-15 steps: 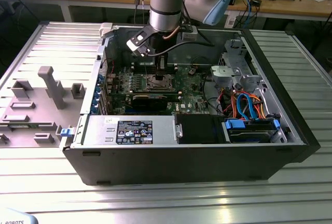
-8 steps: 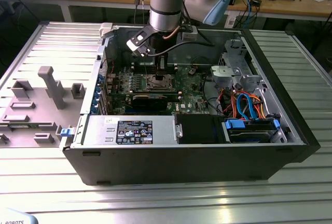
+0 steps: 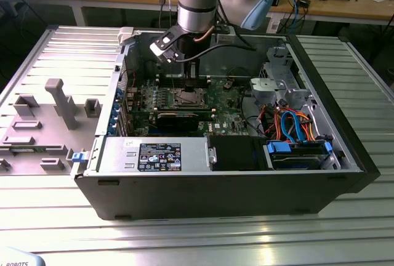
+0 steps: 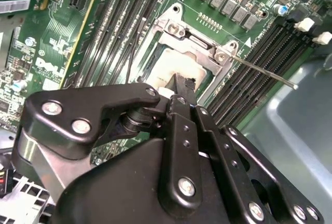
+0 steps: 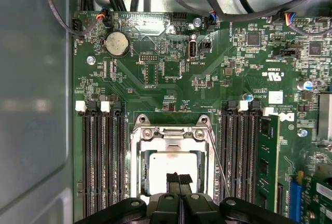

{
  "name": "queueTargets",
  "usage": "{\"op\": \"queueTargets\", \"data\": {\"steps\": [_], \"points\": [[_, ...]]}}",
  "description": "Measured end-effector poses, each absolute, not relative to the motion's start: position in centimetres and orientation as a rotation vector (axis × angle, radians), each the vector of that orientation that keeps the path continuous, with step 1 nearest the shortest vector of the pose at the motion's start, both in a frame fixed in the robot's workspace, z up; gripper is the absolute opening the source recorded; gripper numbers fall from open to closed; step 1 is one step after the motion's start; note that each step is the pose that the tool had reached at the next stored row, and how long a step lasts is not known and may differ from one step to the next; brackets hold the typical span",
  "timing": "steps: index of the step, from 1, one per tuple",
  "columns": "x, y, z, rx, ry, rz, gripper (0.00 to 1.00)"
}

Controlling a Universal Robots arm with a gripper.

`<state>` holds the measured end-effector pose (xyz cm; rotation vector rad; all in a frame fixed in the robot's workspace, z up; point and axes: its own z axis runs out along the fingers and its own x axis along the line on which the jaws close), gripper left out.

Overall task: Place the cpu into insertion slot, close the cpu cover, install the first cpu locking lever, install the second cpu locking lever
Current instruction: 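Install the first cpu locking lever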

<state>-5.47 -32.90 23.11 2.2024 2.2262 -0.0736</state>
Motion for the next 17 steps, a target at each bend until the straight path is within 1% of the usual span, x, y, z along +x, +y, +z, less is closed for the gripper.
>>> {"op": "queueTargets", "data": {"steps": [9, 17], "points": [[-5.5, -32.9, 24.8, 2.202, 2.225, -0.075, 0.11], [-5.5, -32.9, 25.1, 2.201, 2.225, -0.076, 0.11]]}}
